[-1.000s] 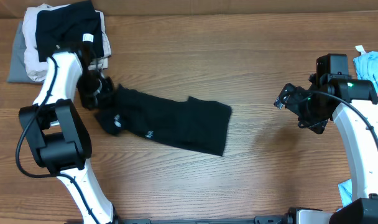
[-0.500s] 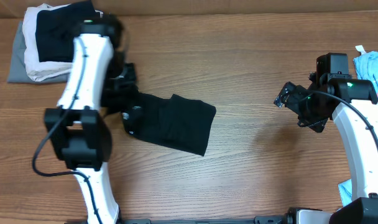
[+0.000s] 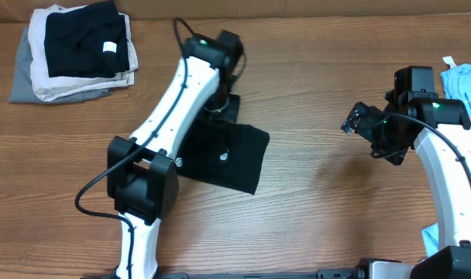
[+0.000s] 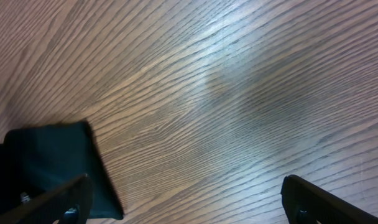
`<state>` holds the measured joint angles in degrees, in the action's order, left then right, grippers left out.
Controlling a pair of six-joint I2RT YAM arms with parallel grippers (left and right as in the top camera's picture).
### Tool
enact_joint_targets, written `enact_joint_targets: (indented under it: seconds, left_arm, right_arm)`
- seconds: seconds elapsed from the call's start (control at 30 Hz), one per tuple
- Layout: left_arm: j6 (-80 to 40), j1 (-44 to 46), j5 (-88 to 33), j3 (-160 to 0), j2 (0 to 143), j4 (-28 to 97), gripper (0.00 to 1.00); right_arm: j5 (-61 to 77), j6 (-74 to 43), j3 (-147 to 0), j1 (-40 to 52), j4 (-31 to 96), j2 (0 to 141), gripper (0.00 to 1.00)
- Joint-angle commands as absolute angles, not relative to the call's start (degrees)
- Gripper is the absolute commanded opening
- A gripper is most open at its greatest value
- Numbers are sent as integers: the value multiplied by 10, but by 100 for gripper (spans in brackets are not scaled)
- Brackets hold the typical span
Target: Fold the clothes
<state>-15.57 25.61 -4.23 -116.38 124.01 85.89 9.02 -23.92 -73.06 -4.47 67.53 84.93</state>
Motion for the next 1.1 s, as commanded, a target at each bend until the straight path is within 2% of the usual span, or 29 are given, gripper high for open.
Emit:
enact_joint_targets:
  seconds: [0.0, 0.2, 0.5, 0.53, 0.63, 0.7, 0.73, 0.97, 1.07]
  left_arm:
    - [-170, 285, -78, -1148, 1244, 847, 4]
    - [-172, 310, -93, -1119, 1244, 831, 9]
    - [-167, 322, -143, -1068, 1244, 806, 11]
    - [-167, 322, -148, -1068, 1244, 806, 17]
    - [-154, 329, -167, -1068, 1244, 806, 52]
    - [-140, 335, -187, -1068, 1244, 809, 65]
    - [-138, 337, -195, -1068, 1244, 811, 67]
    - [-116, 346, -188, -1110, 1244, 844, 56]
    - [-107, 341, -159, -1168, 1243, 873, 55]
  right_arm:
    - [104, -236, -728, -45, 674, 852, 100]
    - [104, -236, -728, -45, 677, 852, 100]
    - [106, -238, -728, -41, 676, 852, 100]
    - [106, -238, -728, -41, 675, 852, 100]
    - [106, -240, -728, -41, 673, 852, 100]
    - [107, -240, -728, -41, 669, 852, 100]
    - [108, -240, -728, -41, 669, 852, 100]
    - [108, -239, -728, -41, 667, 852, 100]
    - [108, -239, -728, -41, 667, 852, 100]
